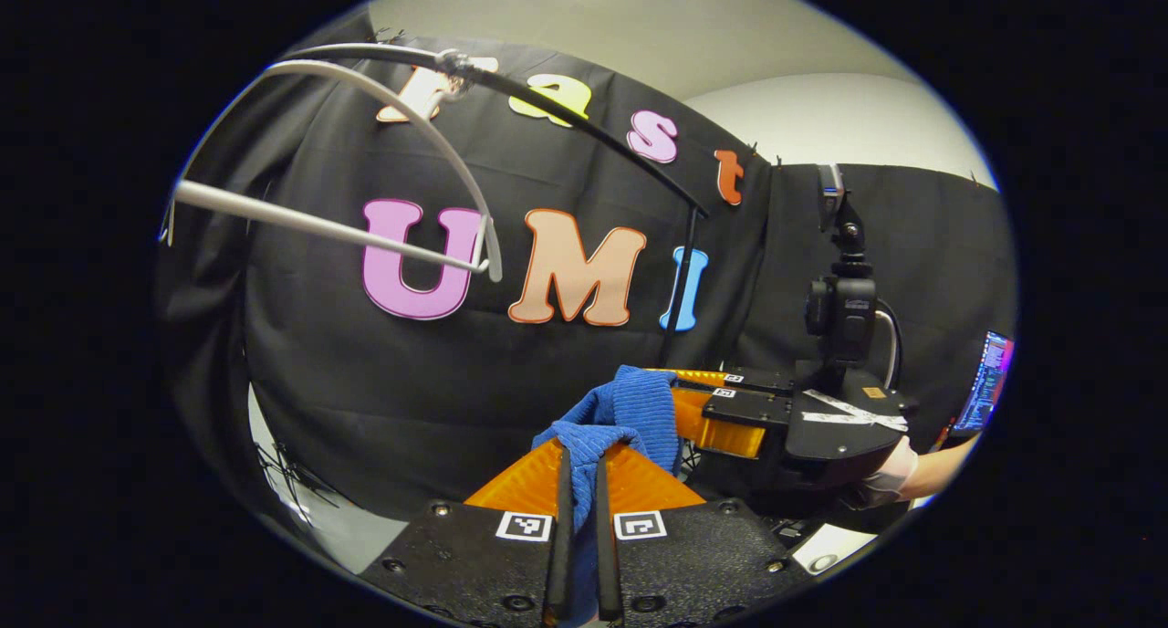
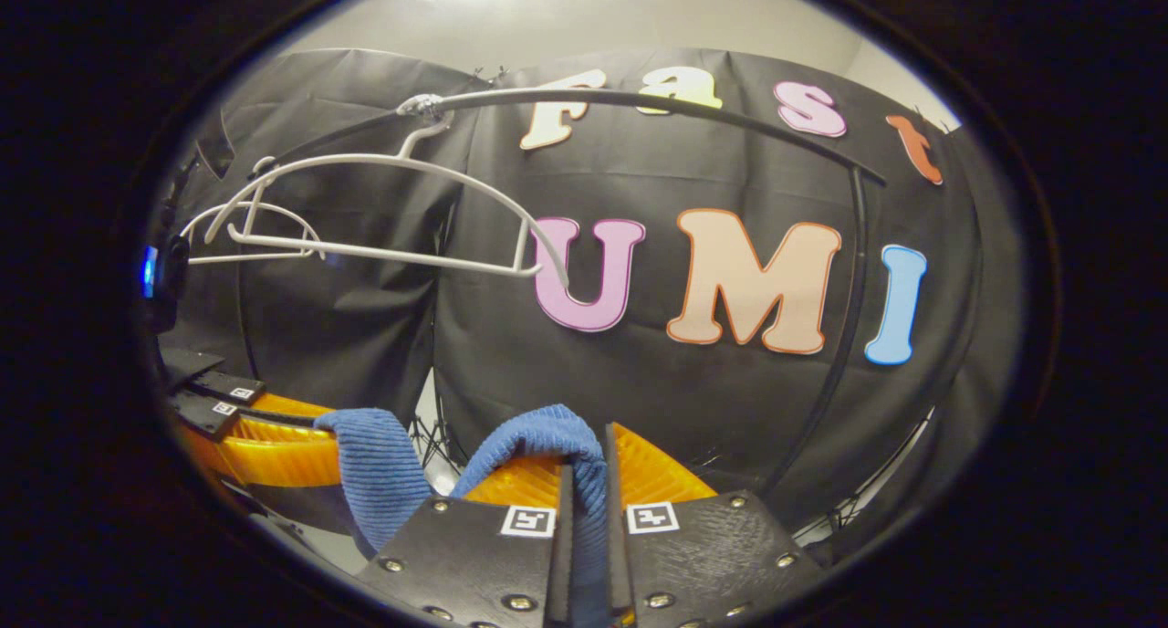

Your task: Grasp the clothes on the hanger with both hands and then place them into the laundry hamper below.

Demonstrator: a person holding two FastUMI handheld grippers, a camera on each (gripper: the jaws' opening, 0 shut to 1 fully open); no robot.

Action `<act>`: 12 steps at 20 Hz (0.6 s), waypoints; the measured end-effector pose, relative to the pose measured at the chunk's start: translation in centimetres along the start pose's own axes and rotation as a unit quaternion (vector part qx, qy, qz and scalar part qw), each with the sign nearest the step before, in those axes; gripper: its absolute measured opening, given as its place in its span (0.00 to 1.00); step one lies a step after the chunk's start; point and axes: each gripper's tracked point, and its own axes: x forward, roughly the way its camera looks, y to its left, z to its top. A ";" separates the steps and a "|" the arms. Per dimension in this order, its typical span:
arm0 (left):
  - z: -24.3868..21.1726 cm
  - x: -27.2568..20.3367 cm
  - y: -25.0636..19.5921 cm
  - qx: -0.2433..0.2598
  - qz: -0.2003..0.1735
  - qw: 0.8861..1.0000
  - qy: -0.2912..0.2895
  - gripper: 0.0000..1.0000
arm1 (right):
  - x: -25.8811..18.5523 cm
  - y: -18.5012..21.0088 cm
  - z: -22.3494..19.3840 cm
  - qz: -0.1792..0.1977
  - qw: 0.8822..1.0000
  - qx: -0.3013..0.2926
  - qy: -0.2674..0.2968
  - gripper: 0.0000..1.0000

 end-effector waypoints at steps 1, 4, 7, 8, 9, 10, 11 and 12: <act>-0.3 0.1 0.2 0.000 0.004 1.000 0.006 0.11 | 0.1 -0.2 -0.7 -0.001 1.000 0.001 0.006 0.14; -1.7 0.2 0.8 0.004 0.017 0.999 0.031 0.11 | 0.5 -0.6 -3.1 -0.005 1.000 0.007 0.029 0.14; -3.1 0.6 1.2 0.005 0.030 0.998 0.061 0.11 | 0.7 -1.0 -6.3 -0.010 0.998 0.016 0.058 0.10; -3.4 1.1 1.3 0.004 0.034 0.997 0.071 0.11 | 0.7 -1.0 -7.5 -0.012 0.997 0.018 0.069 0.14; -3.7 1.5 1.4 0.004 0.038 0.996 0.084 0.11 | 0.8 -1.0 -8.8 -0.013 0.996 0.021 0.081 0.14; -4.2 2.3 1.1 0.005 0.042 0.994 0.097 0.11 | 0.9 -0.9 -10.0 -0.013 0.995 0.024 0.092 0.10; -4.7 2.9 0.9 0.007 0.045 0.993 0.110 0.11 | 0.8 -0.8 -11.3 -0.013 0.994 0.026 0.106 0.15; -5.2 3.4 0.6 0.011 0.048 0.991 0.123 0.11 | 0.7 -0.6 -12.5 -0.012 0.992 0.027 0.119 0.15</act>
